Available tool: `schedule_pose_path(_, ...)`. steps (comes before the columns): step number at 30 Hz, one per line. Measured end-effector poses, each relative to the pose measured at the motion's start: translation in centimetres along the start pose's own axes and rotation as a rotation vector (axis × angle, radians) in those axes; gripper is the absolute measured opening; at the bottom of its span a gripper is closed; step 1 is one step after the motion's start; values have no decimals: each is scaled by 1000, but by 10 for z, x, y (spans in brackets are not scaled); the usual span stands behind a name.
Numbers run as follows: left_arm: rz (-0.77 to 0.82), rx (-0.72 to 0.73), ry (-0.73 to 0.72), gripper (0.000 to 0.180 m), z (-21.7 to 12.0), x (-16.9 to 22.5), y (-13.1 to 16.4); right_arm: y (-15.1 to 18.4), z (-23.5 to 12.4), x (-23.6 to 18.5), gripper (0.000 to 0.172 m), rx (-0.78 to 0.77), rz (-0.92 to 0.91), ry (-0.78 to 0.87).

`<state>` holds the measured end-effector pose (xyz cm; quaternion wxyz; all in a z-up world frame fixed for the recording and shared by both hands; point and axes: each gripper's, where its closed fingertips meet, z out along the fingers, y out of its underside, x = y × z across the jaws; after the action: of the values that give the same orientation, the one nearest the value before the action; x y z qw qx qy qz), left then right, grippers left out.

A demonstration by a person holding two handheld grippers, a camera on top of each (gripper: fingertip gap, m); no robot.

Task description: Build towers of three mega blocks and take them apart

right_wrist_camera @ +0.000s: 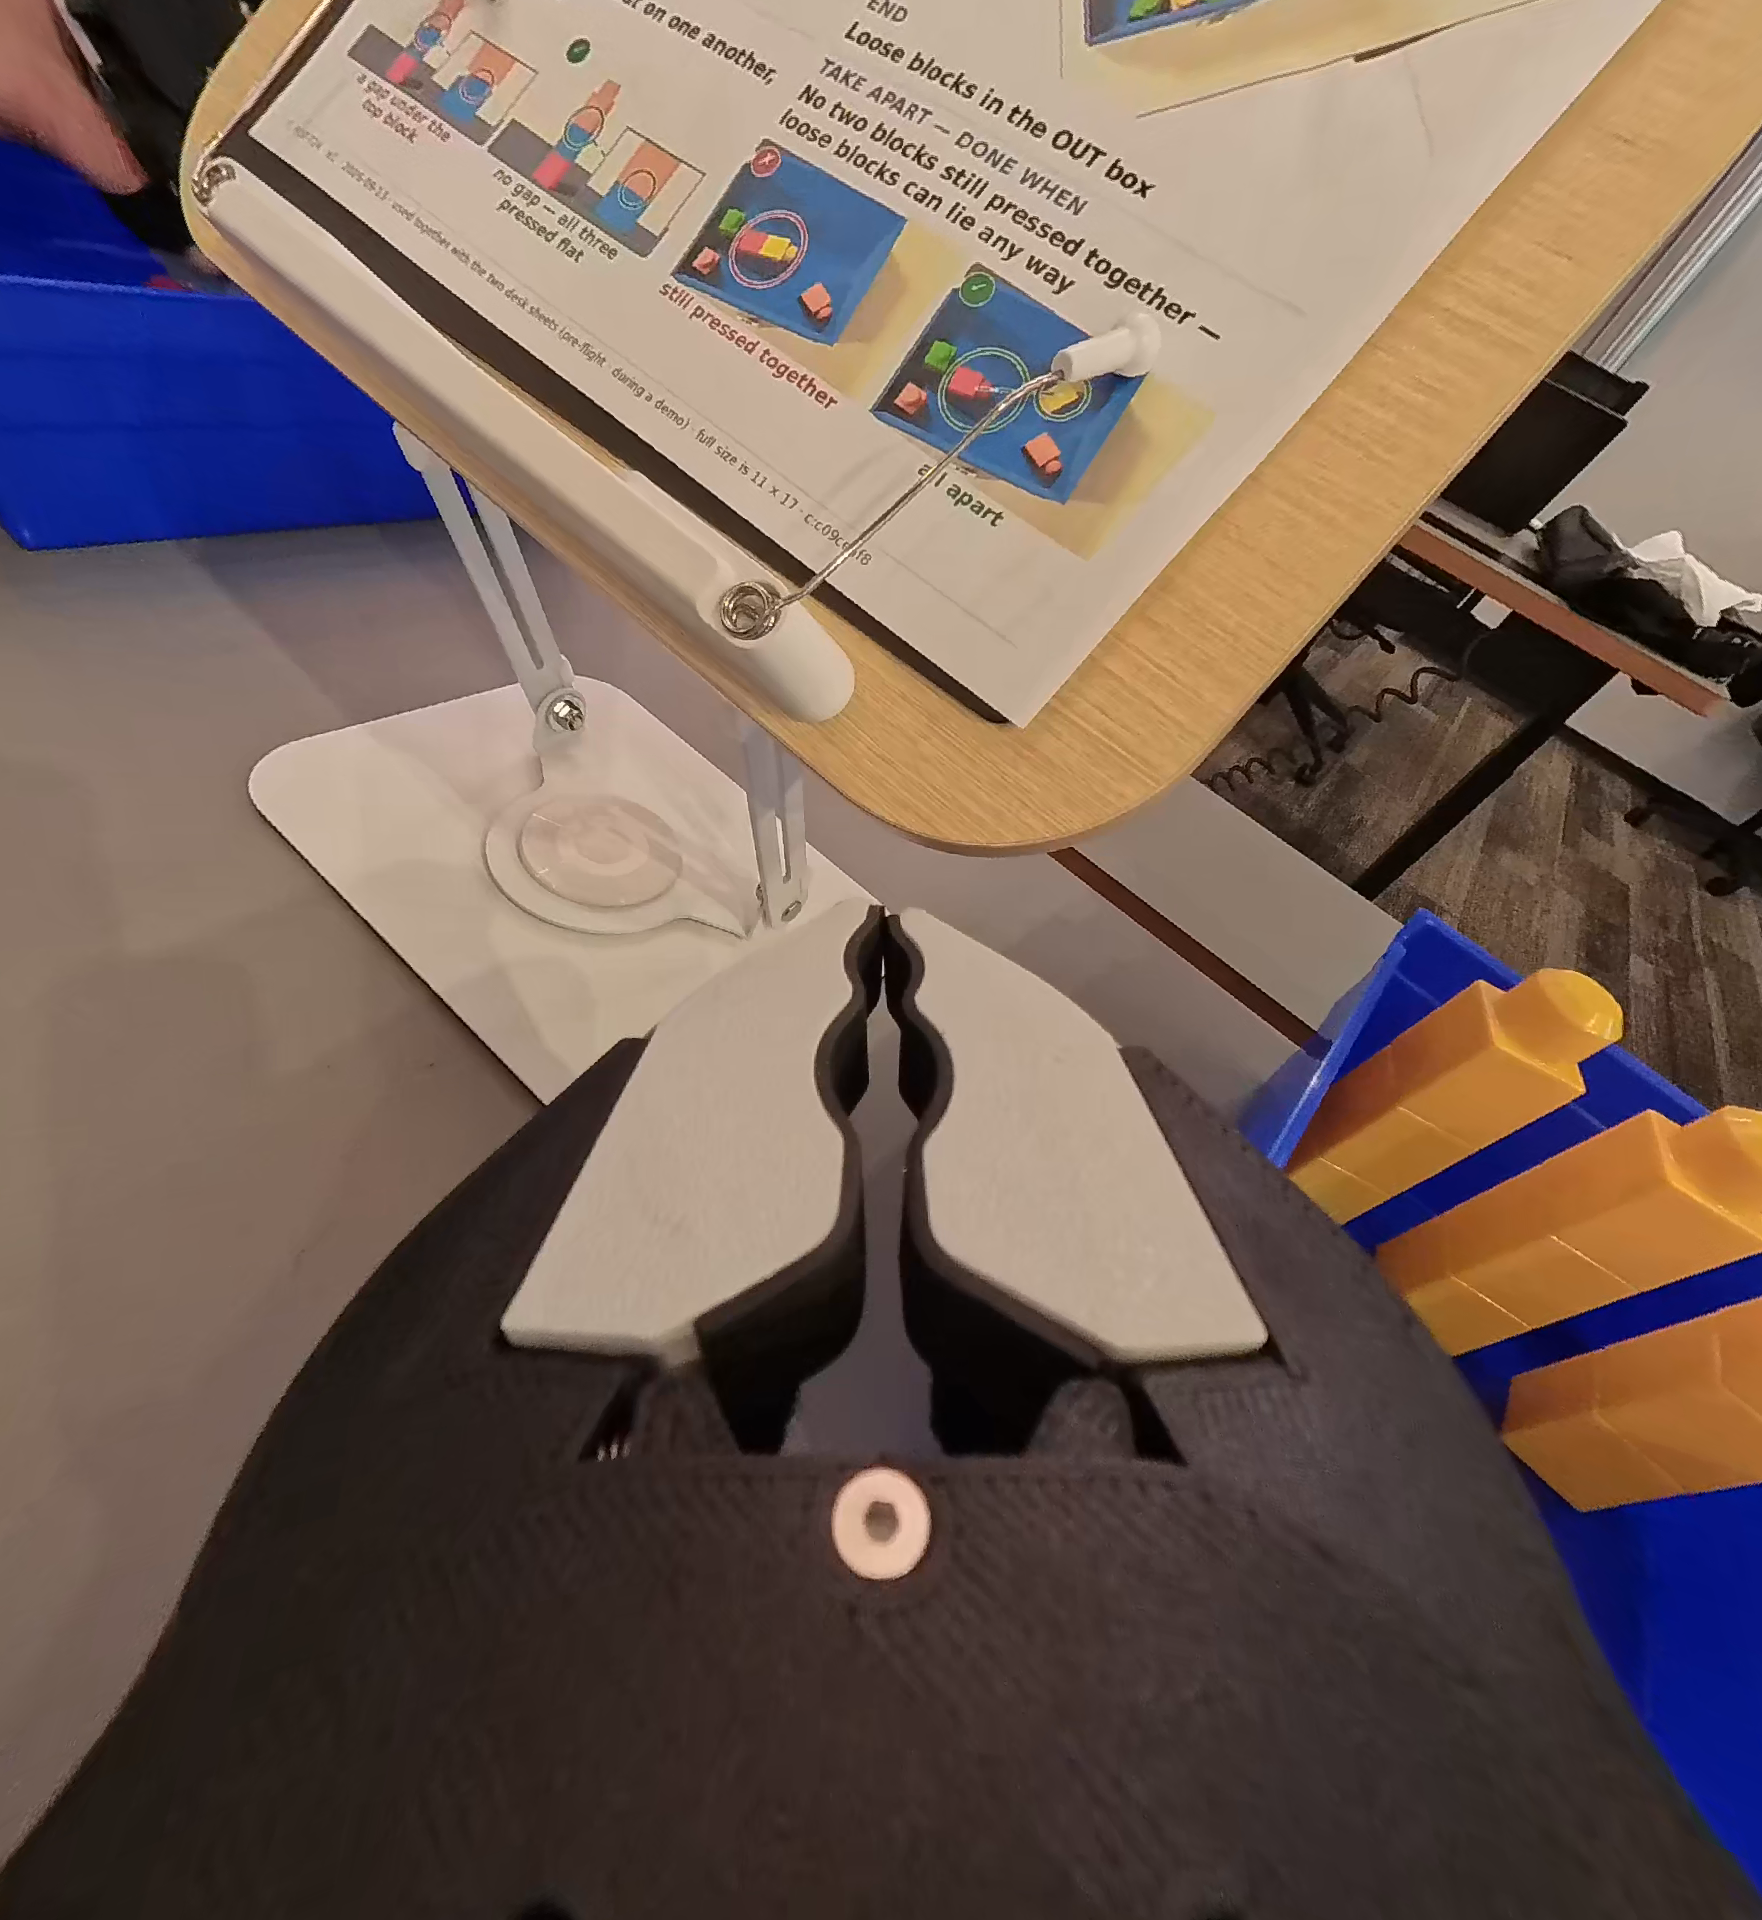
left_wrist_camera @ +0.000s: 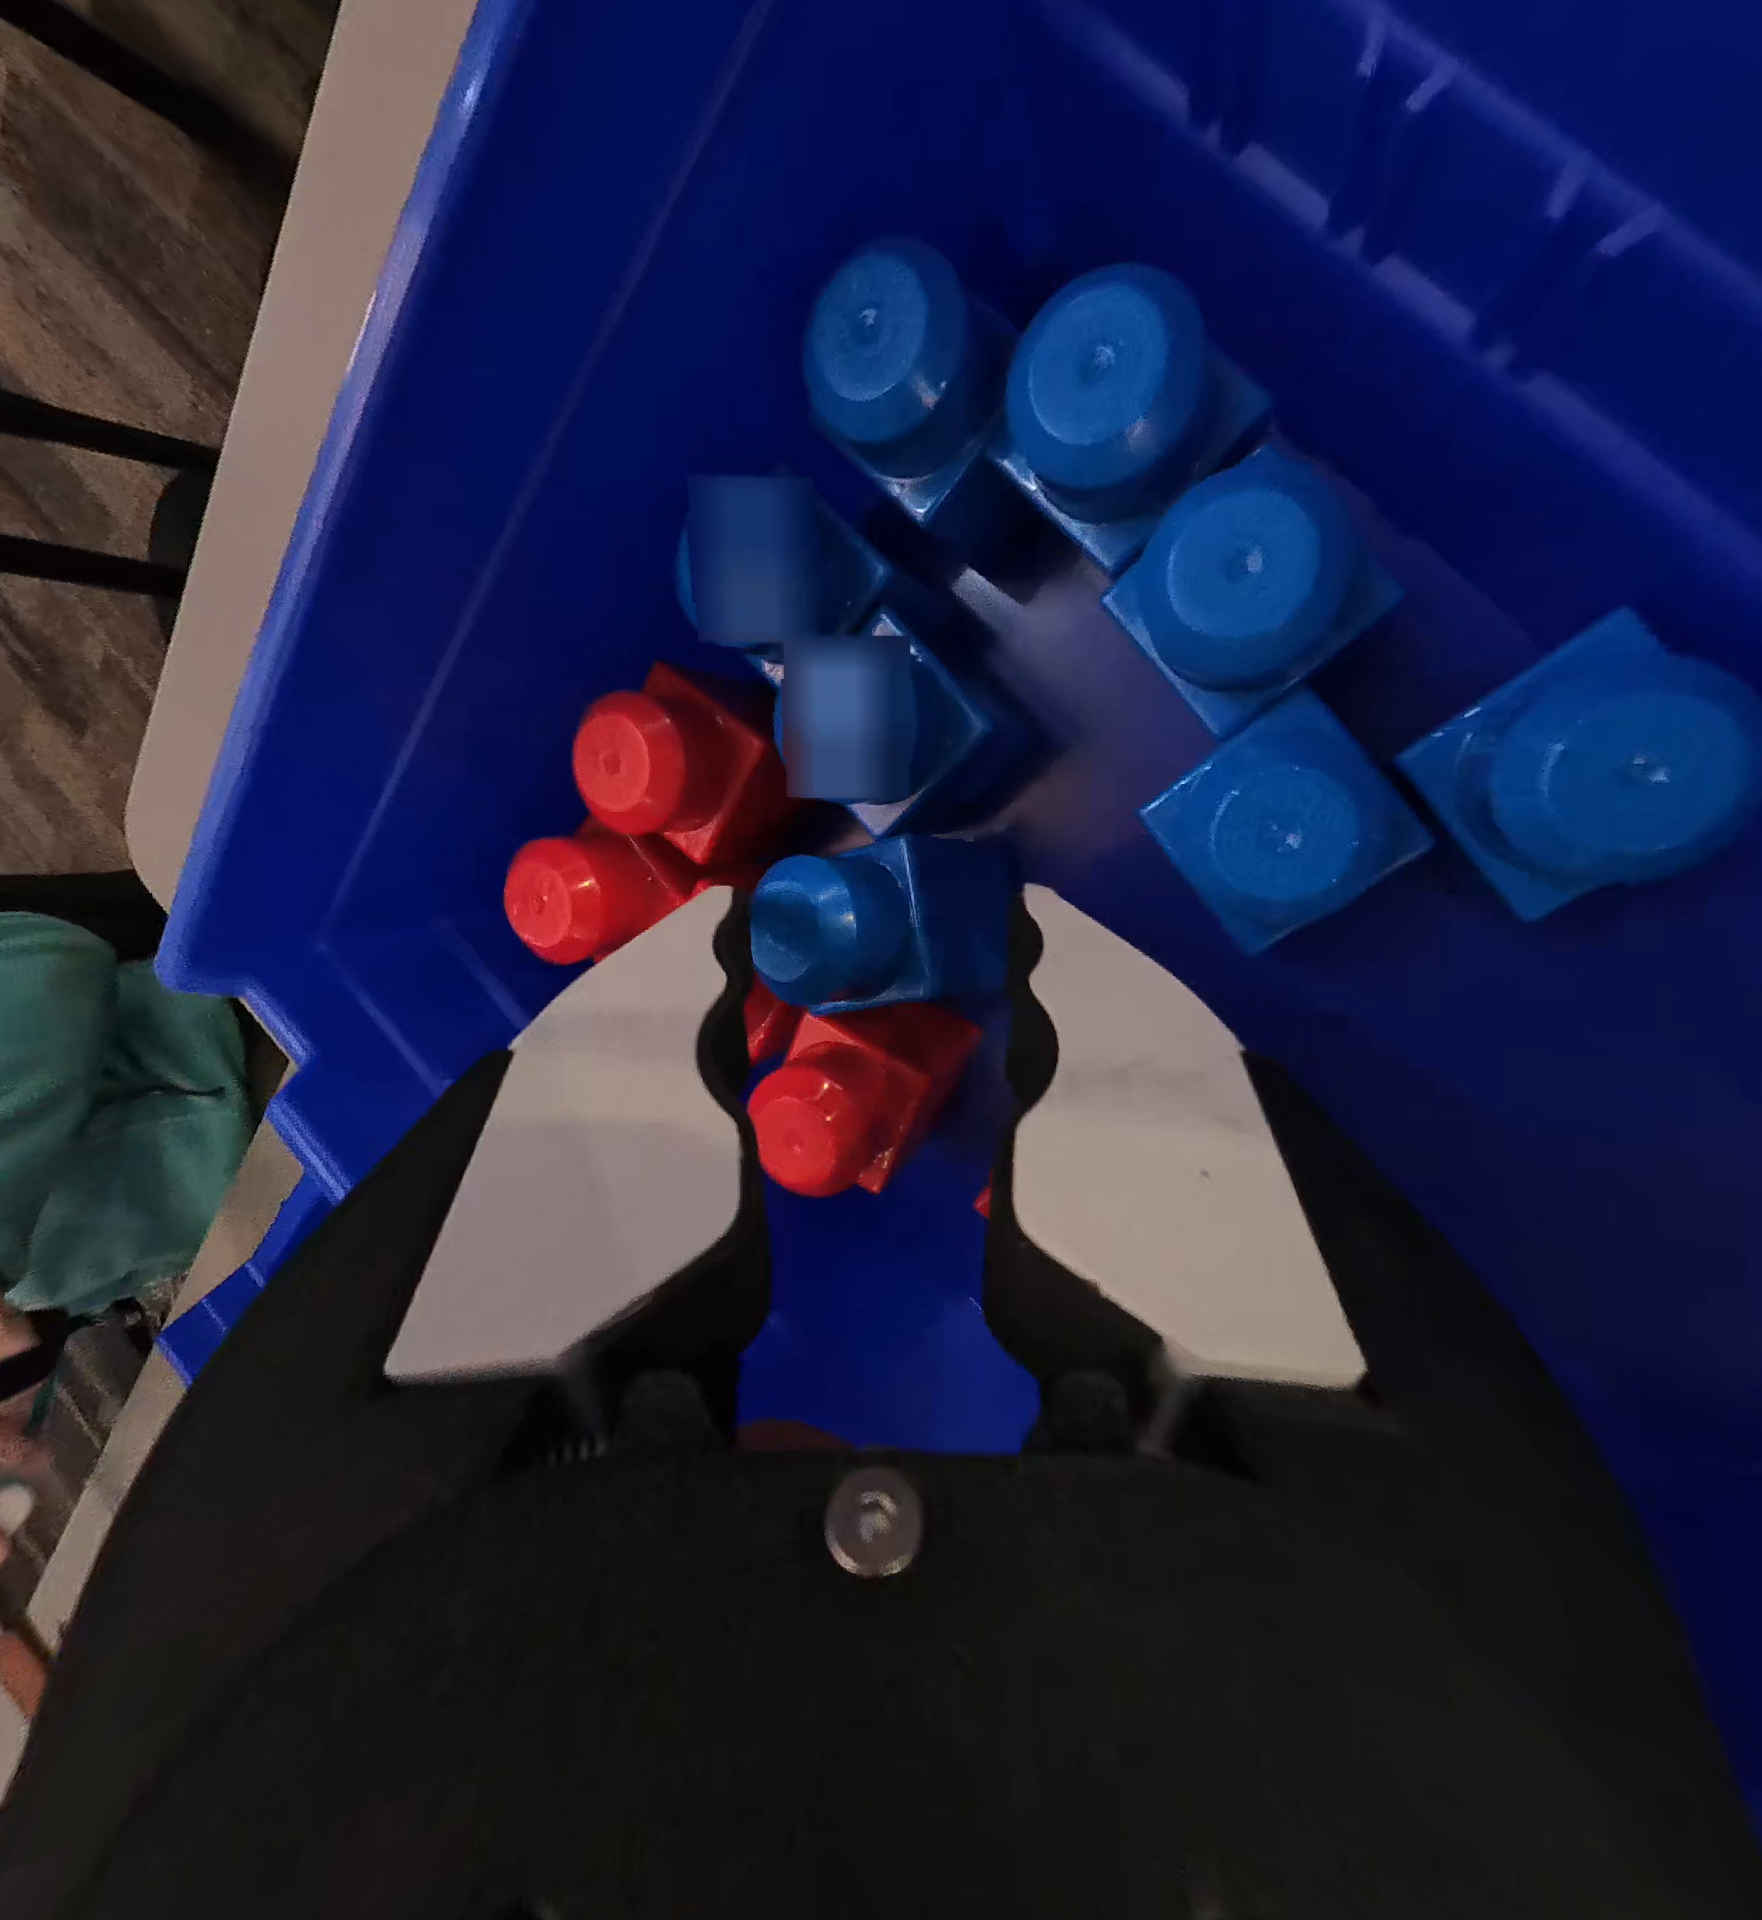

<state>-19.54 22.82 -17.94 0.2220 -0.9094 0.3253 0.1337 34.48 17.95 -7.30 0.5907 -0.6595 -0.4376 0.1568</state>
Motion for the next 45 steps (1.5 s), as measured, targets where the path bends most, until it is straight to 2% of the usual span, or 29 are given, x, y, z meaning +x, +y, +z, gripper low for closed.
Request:
schedule_pose_path(5, -22, -33, -6, 54, 3, -6, 4, -1, -1, 1, 0, 4, 3, 1)
schedule_pose_path(7, -34, 8, 43, 49, 1, 1, -1, -1, -2, 1, 0, 5, 1, -1)
schedule_pose_path(11, -5, -37, 16, 53, 4, 0, 4, -1, -1, 0, 0, 3, -1, -4)
schedule_pose_path(16, 31, -142, 77, 48, 15, 13, 19, -1, -1, 0, 0, 1, -1, -8)
schedule_pose_path(17, 43, -151, 90, 40, 16, 16, 21, -1, -1, 0, 0, 1, -1, -7)
schedule_pose_path(22, 57, -95, 92, 35, 8, 20, 18, 0, 0, -1, 0, -2, -2, -10)
schedule_pose_path(25, 42, -21, 87, 35, -18, 24, 13, 0, -1, -1, 0, 0, -3, -10)
schedule_pose_path(28, 7, 147, 160, 34, -68, 53, -1, -1, -2, -1, 0, 4, -1, -13)
schedule_pose_path(31, 79, 256, 185, 34, -123, 95, -6, -2, -1, -3, 0, 4, -3, -19)
schedule_pose_path(34, 194, 305, 238, 34, -159, 153, -3, -2, 0, -5, 0, 2, -7, -23)
schedule_pose_path(39, 354, 283, 383, 34, -169, 252, 12, -2, 0, -5, 0, 3, -5, -24)
schedule_pose_path(41, 380, 214, 396, 34, -155, 273, 21, -2, -1, -4, 0, 6, -2, -24)
schedule_pose_path(45, 399, 182, 485, 34, -134, 306, 28, 0, 1, -5, 0, -1, -1, -26)
